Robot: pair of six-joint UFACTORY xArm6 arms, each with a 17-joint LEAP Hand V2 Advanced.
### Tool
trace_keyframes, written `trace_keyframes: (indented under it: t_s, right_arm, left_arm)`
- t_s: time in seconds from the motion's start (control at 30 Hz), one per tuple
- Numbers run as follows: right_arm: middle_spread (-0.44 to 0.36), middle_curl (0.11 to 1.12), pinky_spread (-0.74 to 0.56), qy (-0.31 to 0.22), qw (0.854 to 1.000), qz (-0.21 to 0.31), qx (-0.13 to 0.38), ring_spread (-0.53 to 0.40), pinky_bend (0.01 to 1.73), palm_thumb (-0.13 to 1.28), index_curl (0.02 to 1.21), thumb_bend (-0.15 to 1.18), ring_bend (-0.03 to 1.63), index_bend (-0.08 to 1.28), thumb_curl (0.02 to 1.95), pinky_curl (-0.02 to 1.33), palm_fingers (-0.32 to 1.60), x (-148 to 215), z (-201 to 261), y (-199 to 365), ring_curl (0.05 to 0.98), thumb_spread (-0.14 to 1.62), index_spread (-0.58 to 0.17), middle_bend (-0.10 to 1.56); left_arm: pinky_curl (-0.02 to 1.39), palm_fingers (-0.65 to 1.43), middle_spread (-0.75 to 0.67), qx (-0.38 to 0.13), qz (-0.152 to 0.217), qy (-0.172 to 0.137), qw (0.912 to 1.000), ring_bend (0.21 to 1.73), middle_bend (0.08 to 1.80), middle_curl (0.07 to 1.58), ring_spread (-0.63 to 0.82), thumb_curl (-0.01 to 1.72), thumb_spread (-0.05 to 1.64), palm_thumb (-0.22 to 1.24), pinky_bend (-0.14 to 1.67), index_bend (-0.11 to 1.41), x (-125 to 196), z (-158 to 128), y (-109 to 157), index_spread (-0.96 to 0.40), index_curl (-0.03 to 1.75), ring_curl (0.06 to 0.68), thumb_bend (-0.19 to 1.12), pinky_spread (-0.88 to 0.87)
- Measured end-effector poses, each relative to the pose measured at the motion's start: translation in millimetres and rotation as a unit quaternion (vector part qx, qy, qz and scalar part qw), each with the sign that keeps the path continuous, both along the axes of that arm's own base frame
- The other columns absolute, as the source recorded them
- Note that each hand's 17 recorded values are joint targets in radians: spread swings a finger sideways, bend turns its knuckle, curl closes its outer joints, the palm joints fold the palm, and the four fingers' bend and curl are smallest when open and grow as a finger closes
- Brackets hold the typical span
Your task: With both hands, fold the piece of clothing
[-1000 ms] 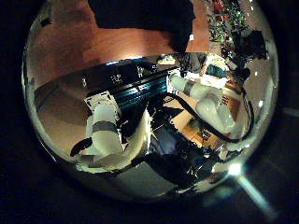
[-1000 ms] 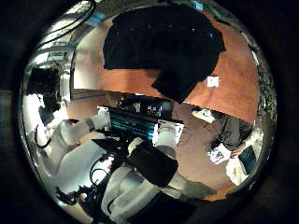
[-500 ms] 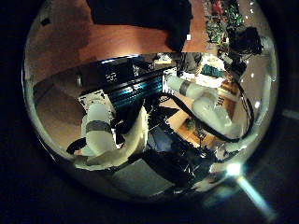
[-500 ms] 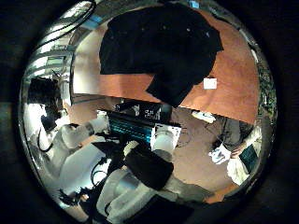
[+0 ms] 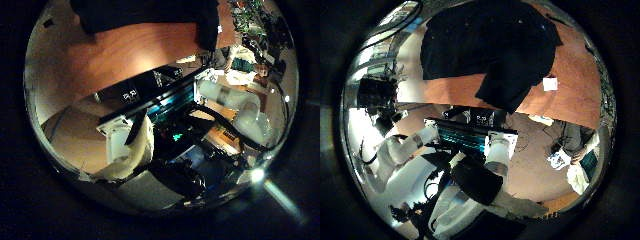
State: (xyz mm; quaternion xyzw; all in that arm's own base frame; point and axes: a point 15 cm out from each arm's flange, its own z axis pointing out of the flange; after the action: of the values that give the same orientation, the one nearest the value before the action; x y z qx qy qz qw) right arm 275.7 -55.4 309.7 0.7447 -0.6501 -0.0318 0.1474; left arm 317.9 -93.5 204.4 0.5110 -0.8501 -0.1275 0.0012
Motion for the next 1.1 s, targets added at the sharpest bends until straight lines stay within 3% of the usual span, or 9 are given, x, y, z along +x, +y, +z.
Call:
trace_keyframes:
  t_s: [0.07, 0.23, 0.57, 0.87, 1.1]
  right_arm:
    - [-0.117, 0.37, 0.21, 0.003, 1.000, 0.000, 0.000, -0.068, 0.75, 0.24, 0.31, -0.01, 0.69, 0.17, 0.22, 0.07, 0.27, -2.8, 1.1, 0.3, 0.193, 1.22, -0.396, 0.29]
    - [-0.123, 0.37, 0.21, 0.010, 1.000, -0.004, -0.001, -0.067, 0.74, 0.24, 0.31, -0.02, 0.68, 0.17, 0.22, 0.07, 0.27, -9.1, 4.1, -0.1, 0.195, 1.21, -0.397, 0.29]
    - [-0.120, 0.37, 0.22, 0.011, 1.000, -0.006, -0.006, -0.070, 0.72, 0.24, 0.30, -0.02, 0.68, 0.17, 0.23, 0.07, 0.29, -13.9, 9.9, -2.0, 0.200, 1.19, -0.407, 0.30]
    - [-0.131, 0.37, 0.22, 0.007, 1.000, -0.007, -0.006, -0.077, 0.71, 0.24, 0.31, -0.02, 0.67, 0.17, 0.23, 0.07, 0.29, -15.5, 11.9, -2.8, 0.201, 1.18, -0.414, 0.29]
    - [-0.133, 0.37, 0.22, 0.006, 1.000, -0.007, -0.006, -0.092, 0.70, 0.23, 0.31, -0.02, 0.67, 0.17, 0.23, 0.07, 0.30, -14.9, 12.5, -2.4, 0.203, 1.18, -0.423, 0.29]
  left_arm:
    - [0.34, 0.05, 0.28, 0.004, 0.000, -0.012, 0.9999, 0.71, 0.18, 0.30, 0.36, 0.31, 1.09, 0.35, 0.45, 0.16, 11.9, -15.0, 0.5, 0.00, 0.35, 0.195, -0.03, 0.38]
    - [0.34, 0.05, 0.29, 0.013, 0.005, -0.002, 0.9999, 0.71, 0.18, 0.30, 0.37, 0.31, 1.07, 0.35, 0.46, 0.17, 20.9, -40.9, 0.4, 0.00, 0.35, 0.196, -0.02, 0.39]
    - [0.32, 0.19, 0.18, 0.033, 0.024, 0.012, 0.9991, 0.68, 0.25, 0.34, 0.32, 0.32, 1.04, 0.40, 0.39, 0.19, 42.5, -58.2, -3.9, 0.02, 0.36, 0.188, -0.02, 0.34]
    - [0.30, 0.51, -0.09, 0.063, 0.032, 0.035, 0.9969, 0.74, 0.48, 0.46, -0.04, 0.34, 1.04, 0.53, 0.32, 0.20, 48.6, -67.6, 2.1, -0.07, 0.42, 0.204, -0.01, 0.08]
    - [0.37, 1.02, -0.31, 0.061, 0.032, 0.030, 0.9972, 1.03, 0.68, 0.59, -0.38, 0.38, 1.06, 0.68, 0.57, 0.21, 54.9, -64.7, -0.3, -0.23, 0.49, 0.314, 0.01, -0.35]
